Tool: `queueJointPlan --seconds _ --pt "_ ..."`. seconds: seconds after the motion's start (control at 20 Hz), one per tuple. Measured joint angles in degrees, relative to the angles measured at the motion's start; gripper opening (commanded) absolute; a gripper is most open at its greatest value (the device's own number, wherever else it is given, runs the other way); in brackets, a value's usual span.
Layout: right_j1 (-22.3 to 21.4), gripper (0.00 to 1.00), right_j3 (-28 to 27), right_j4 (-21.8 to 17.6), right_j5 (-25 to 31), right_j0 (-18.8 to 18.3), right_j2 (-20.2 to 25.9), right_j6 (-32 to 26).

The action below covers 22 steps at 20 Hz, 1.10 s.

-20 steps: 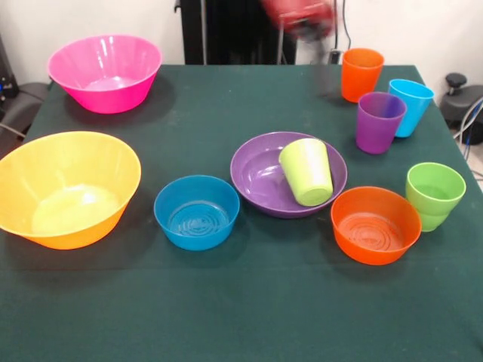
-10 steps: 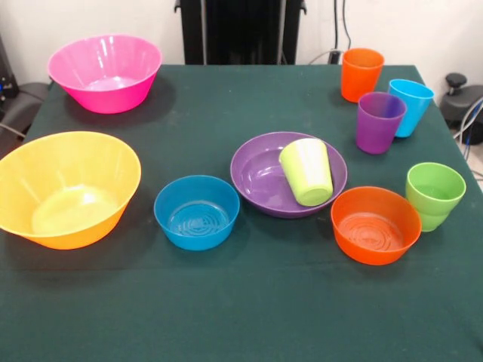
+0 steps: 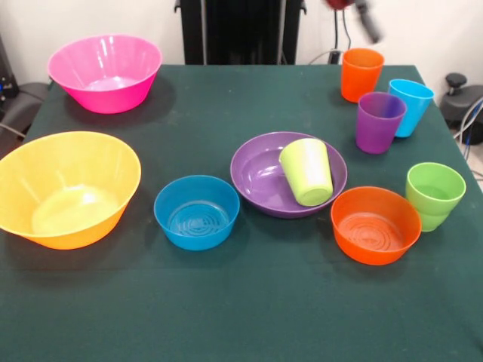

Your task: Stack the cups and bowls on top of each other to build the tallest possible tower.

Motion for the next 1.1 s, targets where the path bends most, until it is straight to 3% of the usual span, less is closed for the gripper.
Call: queueJointPlan --seconds 0.5,1.1 --pt "13.53 1.00 -3.05 1.43 -13.63 -0.14 -9.92 -0.01" --pt "30.88 1.00 -15.11 2.82 -15.73 0.02 -16.65 -0.01"
